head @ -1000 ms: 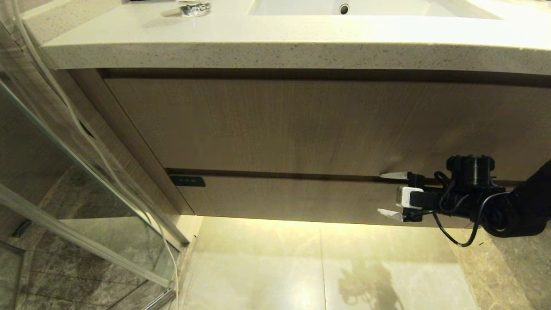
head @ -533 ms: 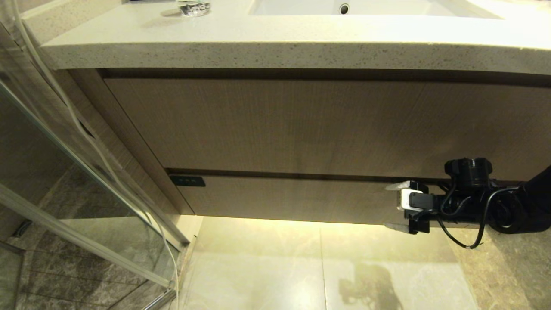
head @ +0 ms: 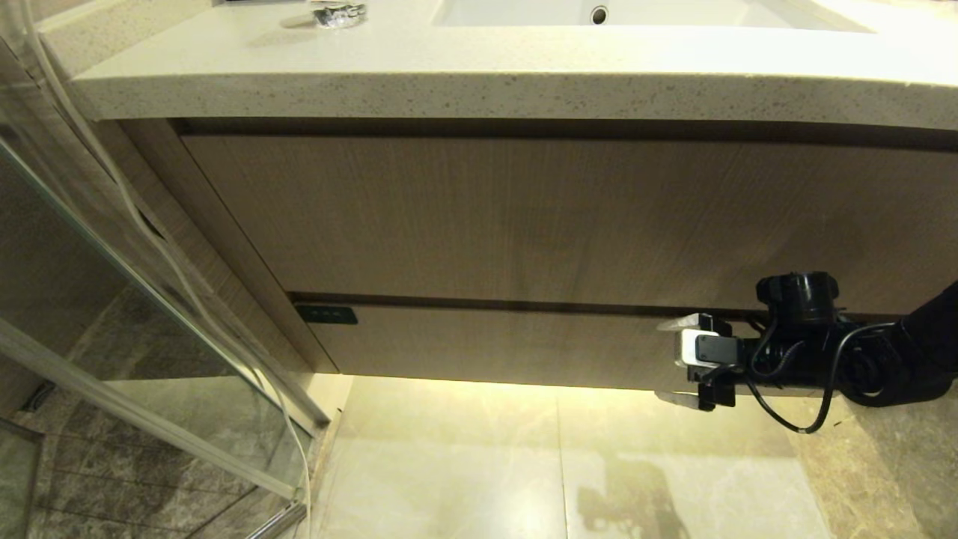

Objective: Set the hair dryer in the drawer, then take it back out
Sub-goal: Pull open the drawer

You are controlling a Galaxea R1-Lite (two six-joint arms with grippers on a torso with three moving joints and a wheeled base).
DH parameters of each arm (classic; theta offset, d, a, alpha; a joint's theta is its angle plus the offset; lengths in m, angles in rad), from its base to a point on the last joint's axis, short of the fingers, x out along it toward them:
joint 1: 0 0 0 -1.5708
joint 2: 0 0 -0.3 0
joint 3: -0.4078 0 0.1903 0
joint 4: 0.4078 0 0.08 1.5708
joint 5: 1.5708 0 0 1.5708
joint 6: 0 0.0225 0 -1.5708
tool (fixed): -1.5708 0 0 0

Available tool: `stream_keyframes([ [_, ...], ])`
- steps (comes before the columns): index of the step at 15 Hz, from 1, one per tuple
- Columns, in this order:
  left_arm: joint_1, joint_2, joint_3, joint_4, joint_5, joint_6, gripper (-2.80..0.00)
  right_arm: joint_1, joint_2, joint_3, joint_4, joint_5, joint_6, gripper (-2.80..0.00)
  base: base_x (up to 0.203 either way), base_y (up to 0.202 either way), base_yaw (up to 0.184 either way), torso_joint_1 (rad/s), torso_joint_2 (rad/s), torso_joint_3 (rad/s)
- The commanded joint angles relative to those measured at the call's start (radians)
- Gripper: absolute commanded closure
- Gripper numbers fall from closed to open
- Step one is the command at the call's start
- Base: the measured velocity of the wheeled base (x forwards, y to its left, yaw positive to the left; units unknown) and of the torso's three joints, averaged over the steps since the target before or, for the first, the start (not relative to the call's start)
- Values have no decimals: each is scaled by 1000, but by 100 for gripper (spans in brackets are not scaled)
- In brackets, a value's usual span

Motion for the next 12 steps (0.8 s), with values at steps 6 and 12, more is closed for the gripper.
stream_keyframes([
  [6,0,0,0,0,0,0,0,27,18,-24,-39,0,-5,-280,0,0,0,0,0,0],
  [12,0,0,0,0,0,0,0,36,38,-52,-39,-45,-4,-280,0,0,0,0,0,0],
])
